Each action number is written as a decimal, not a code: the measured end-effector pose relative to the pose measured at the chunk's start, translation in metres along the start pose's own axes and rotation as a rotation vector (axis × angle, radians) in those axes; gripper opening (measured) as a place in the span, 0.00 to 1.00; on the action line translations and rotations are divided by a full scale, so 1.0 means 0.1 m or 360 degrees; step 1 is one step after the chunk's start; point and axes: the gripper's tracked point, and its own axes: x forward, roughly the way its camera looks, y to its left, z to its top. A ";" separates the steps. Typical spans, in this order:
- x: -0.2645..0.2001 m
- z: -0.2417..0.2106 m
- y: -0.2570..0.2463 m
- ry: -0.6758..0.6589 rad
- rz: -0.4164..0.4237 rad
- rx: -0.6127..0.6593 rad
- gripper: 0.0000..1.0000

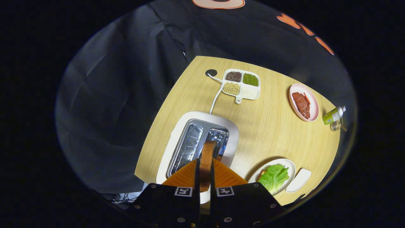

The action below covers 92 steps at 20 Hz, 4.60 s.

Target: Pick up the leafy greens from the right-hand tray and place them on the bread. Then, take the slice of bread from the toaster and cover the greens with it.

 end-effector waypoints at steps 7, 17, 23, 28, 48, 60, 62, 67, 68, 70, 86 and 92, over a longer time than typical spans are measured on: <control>-0.24 0.06 0.03 -0.0121 0.0097 0.0028 0.07; -1.06 0.01 -0.31 -0.0380 0.0263 0.0049 0.07; -1.38 -0.16 -0.76 -0.0476 0.0332 0.0117 0.06; -1.30 -0.60 -1.20 -0.0467 0.0388 0.0161 0.07; 0.08 -1.63 -2.28 -0.0396 0.0717 0.0676 0.06; 0.47 -1.83 -2.69 -0.0381 0.0471 0.0694 0.27; 0.43 -1.80 -2.75 -0.0430 0.0405 0.0655 0.36; -0.05 -1.50 -2.89 -0.0691 0.0305 0.0553 0.63; -0.19 -1.41 -2.93 -0.0759 0.0270 0.0513 0.66; -0.52 -1.19 -2.99 -0.0908 0.0209 0.0455 0.77; -3.53 -0.12 -3.22 -0.1954 -0.0332 0.0077 0.98; -3.92 -0.04 -3.20 -0.2172 -0.0451 0.0007 0.98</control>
